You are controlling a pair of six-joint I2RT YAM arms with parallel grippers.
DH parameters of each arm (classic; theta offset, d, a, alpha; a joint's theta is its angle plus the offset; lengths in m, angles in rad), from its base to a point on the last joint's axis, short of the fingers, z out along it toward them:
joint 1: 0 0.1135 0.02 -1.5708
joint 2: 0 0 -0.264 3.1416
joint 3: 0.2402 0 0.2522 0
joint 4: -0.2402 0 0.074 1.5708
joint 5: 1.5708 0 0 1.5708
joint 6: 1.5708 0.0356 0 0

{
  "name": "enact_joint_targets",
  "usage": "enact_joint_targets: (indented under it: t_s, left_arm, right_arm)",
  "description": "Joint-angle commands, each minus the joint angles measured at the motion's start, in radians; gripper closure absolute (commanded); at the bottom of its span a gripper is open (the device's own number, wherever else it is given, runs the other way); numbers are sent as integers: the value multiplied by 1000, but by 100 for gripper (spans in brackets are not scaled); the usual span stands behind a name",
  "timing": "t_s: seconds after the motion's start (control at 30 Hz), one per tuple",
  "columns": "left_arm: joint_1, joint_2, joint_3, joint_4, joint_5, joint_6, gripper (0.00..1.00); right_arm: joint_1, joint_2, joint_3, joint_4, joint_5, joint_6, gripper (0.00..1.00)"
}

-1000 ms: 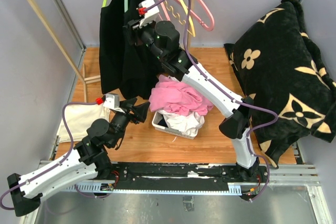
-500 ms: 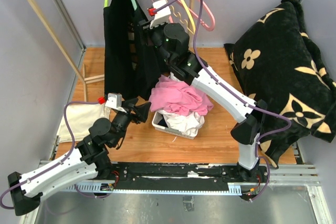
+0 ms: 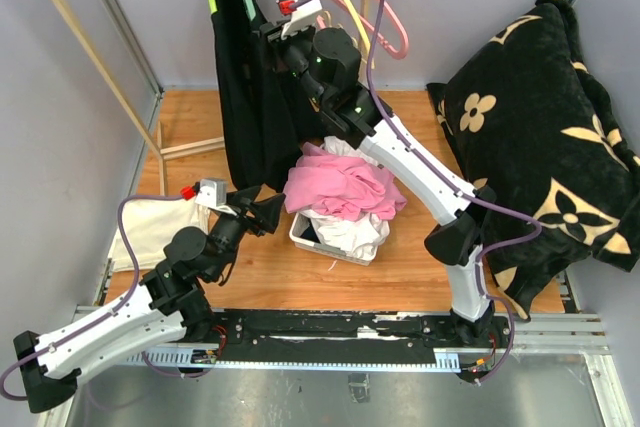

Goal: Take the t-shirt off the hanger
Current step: Pick up the hanger from the clothesline.

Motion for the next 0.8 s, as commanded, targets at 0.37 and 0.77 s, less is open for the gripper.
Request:
enact_joint_targets:
  t_s: [0.37, 0.77]
  left_arm:
    - [-9, -21, 2, 17, -25, 2, 30]
    - [-8, -21, 7, 9, -26, 3, 30]
  right_arm:
    - [-7, 29, 19, 22, -72, 28, 49]
    - [-2, 51, 18, -22, 70, 37, 51]
